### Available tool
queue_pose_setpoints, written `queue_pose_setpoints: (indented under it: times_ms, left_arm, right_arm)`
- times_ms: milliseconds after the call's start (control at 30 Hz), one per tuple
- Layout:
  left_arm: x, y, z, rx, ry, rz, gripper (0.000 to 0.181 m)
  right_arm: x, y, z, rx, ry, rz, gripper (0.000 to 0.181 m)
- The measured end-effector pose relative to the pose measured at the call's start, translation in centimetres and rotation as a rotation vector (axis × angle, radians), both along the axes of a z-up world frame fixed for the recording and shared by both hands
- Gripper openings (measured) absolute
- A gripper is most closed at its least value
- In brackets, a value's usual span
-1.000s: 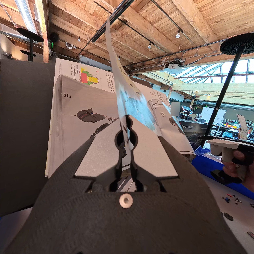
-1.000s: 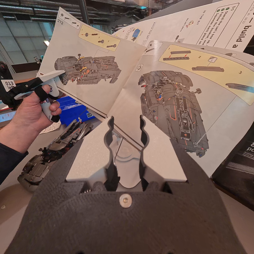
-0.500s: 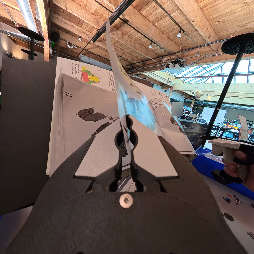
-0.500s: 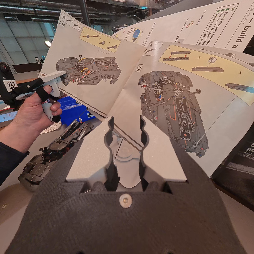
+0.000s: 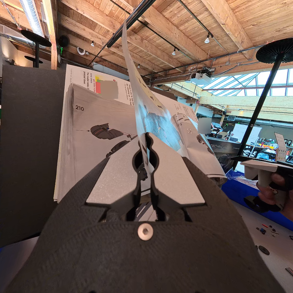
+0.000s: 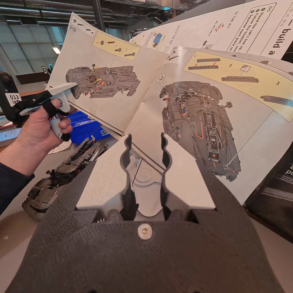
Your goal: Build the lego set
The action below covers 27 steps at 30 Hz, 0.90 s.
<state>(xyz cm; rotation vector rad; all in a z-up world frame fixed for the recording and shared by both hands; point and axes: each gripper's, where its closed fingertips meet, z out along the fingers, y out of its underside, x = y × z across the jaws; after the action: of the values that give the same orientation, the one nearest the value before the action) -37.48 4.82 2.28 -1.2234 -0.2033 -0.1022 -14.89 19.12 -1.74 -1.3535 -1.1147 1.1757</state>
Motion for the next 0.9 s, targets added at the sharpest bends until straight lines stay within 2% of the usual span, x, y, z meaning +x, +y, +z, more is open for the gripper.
queue_pose_setpoints:
  times_ms: [567, 700, 900]
  left_arm:
    - [-0.5, 0.1, -0.6, -0.014, -0.009, 0.018, 0.000]
    - [-1.8, 0.0, -1.6, -0.077, -0.011, 0.099, 0.000]
    - [-3.7, 0.4, -4.6, -0.265, -0.015, 0.197, 0.002]
  right_arm:
    - [-0.2, 0.1, 0.1, 0.001, 0.000, 0.001, 0.036]
    - [0.0, 0.2, 0.4, 0.005, 0.006, -0.002, 0.036]
    - [0.6, 0.1, 1.5, 0.015, 0.026, -0.006, 0.036]
